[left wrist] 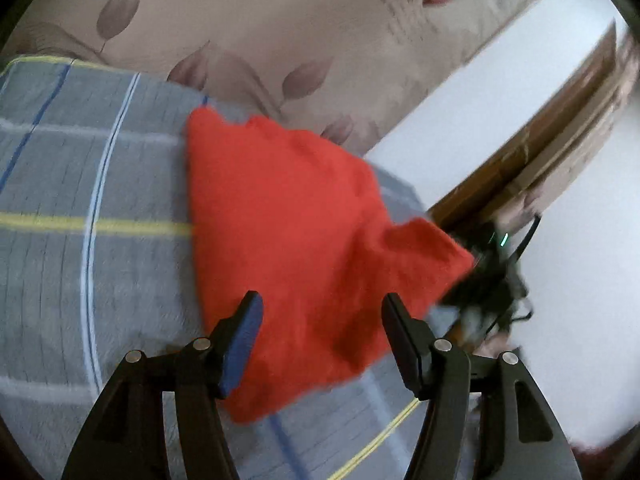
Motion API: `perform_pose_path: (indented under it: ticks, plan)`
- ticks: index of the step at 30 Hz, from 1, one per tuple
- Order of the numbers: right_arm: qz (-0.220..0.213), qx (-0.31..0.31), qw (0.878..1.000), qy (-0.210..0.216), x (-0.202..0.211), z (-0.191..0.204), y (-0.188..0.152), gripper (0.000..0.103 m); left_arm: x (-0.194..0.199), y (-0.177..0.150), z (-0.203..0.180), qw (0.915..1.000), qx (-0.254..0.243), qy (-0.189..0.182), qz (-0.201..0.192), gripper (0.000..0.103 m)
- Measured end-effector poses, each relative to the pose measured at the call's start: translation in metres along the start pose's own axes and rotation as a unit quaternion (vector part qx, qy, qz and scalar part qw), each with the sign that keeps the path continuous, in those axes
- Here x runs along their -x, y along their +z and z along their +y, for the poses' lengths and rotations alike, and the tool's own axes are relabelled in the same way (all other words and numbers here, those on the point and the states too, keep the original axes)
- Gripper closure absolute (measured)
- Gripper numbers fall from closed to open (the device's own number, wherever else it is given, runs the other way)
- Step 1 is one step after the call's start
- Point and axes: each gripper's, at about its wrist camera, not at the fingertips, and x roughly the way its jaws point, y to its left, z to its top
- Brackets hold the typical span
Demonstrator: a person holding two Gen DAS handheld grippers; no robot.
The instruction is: Fold small clothes
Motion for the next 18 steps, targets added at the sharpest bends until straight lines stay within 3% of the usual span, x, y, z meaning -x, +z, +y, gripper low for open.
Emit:
perform_pose_path:
  ticks: [6, 13, 18]
  plan:
    - [0.019, -0.013, 1.000, -0.006, -0.007, 0.011, -0.006, 0.019, -0.003, -0.040, 0.000, 0.9988, -0.044, 0.006, -0.023, 0.041]
    - [0.022, -0.017, 0.999, -0.023, -0.008, 0.020, -0.030, 0.019, 0.006, -0.043, 0.024, 0.9983, 0.011, -0.031, -0.048, 0.041]
    - [0.030, -0.008, 0.998, -0.058, -0.024, 0.025, -0.028, 0.019, 0.005, -0.045, 0.027, 0.9982, 0.018, -0.027, -0.050, 0.041]
